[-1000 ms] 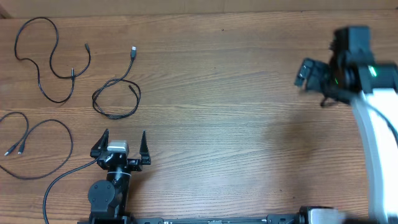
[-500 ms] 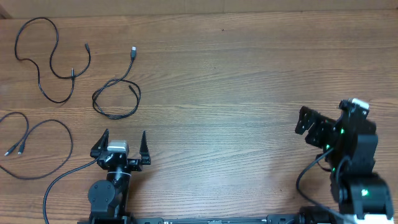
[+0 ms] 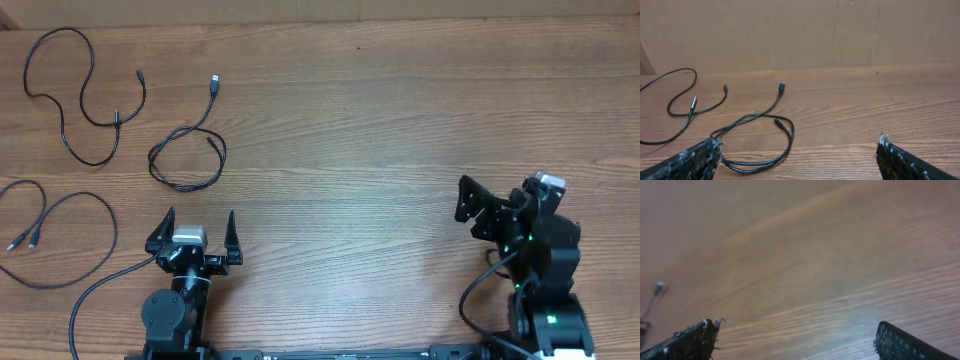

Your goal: Untangle cables

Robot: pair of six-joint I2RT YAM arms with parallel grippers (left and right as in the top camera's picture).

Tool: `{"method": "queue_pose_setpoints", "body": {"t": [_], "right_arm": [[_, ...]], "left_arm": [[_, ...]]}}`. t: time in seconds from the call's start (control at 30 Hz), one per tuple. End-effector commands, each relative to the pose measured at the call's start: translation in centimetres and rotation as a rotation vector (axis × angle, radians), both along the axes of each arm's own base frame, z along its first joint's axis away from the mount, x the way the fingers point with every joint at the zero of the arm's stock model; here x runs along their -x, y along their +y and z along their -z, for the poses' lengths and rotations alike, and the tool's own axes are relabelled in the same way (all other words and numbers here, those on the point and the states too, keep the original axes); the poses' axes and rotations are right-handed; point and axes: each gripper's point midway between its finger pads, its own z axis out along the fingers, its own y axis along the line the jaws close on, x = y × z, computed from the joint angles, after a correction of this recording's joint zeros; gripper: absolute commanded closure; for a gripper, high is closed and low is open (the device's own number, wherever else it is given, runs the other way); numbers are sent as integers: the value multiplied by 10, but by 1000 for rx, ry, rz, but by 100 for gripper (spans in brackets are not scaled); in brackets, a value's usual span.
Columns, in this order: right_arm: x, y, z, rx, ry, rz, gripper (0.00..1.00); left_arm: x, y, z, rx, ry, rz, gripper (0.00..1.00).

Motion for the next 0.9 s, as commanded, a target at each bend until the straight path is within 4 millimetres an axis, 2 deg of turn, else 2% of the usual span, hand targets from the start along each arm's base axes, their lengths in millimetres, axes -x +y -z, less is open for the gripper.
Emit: {"method": "queue_pose_setpoints", "body": {"t": [0.0,0.2,0.37,0.67,0.87], "right_arm": [[6,-3,-5,-4,-79,5,0],[19,-20,-32,28,-256,97,0],[27,-20,-44,29,-359,101,0],[36,-22,-37,32,-442,118,0],[32,-22,-24,33,-440,118,0]], "left_arm": [[0,1,1,13,-4,-2,1],[0,1,1,13,-4,-3,1],[0,1,1,13,-4,-3,1],[0,1,1,13,-4,-3,0],[0,1,1,13,-4,-3,0]]}}
